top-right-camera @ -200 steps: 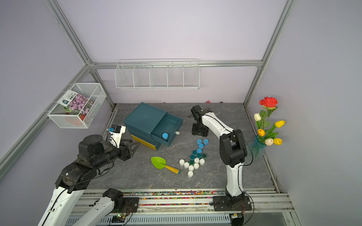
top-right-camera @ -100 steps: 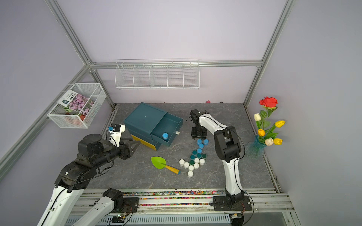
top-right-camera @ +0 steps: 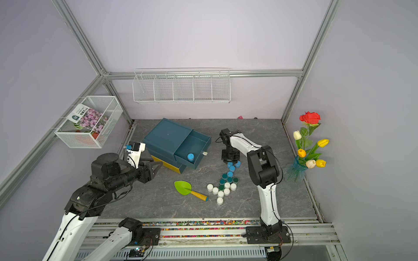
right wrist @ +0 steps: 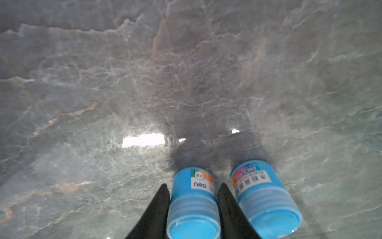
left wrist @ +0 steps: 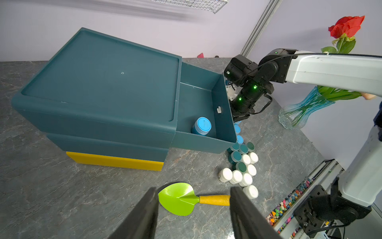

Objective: Put the paint cans in the drawer according to color
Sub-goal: Place the paint can in the drawer.

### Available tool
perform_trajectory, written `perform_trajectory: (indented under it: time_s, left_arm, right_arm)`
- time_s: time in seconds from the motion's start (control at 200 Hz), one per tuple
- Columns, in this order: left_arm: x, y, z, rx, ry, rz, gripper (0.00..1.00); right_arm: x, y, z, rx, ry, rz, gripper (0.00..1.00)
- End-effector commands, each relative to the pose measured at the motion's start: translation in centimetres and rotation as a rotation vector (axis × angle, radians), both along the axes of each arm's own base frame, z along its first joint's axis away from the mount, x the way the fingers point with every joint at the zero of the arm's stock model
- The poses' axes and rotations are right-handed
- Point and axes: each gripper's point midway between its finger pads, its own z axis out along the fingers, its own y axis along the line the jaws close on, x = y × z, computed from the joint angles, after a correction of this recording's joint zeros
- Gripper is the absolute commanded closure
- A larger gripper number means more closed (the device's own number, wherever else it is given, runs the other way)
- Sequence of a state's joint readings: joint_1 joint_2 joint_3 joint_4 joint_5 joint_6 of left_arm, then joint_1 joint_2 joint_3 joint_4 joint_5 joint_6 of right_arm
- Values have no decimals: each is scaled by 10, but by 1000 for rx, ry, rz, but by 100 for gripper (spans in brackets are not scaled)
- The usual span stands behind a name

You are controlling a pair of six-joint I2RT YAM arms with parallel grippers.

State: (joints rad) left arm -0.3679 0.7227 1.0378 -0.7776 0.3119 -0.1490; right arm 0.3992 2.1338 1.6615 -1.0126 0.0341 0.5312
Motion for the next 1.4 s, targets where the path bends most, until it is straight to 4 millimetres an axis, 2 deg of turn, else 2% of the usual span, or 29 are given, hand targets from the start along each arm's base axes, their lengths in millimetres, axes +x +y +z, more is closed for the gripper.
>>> perform_trajectory:
  time_s: [0.0,0.06,0.195,0.3,0.37,0.495,0.59,0.655,0.83,0.99,1.195,1.395]
  left_arm:
    - [0,-2,17,-26,-40,-3,41]
    - [0,-1,16,-24,-38,1,41]
    - [0,1,14,-20,-34,11,41]
    - [0,1,13,-20,-32,14,41]
    - [0,1,13,-19,-32,14,41]
    - [0,1,14,-21,-33,16,41]
    - [-1,2,16,-24,-36,17,41]
    - [-2,2,17,-30,-39,18,41]
    - [-3,3,19,-40,-42,29,41]
    - [-3,3,19,-53,-38,30,41]
    - [-4,2,22,-62,-45,29,41]
    - [-3,2,23,-65,-48,30,41]
  right_arm:
    - [0,-6,29,-31,-68,-12,95]
    - [3,-6,56,-53,-133,-5,97]
    - [7,6,141,-33,-322,24,98]
    - [8,33,196,39,-450,78,99]
    - [10,60,231,72,-543,131,99]
    - [10,107,260,141,-602,212,99]
    - [7,143,265,188,-598,276,100]
    - [4,162,259,210,-576,306,100]
    - [-5,193,238,266,-505,356,100]
    - [-9,207,219,279,-457,402,100]
    - [-18,209,196,267,-365,419,100]
    - [-30,213,184,263,-310,461,100]
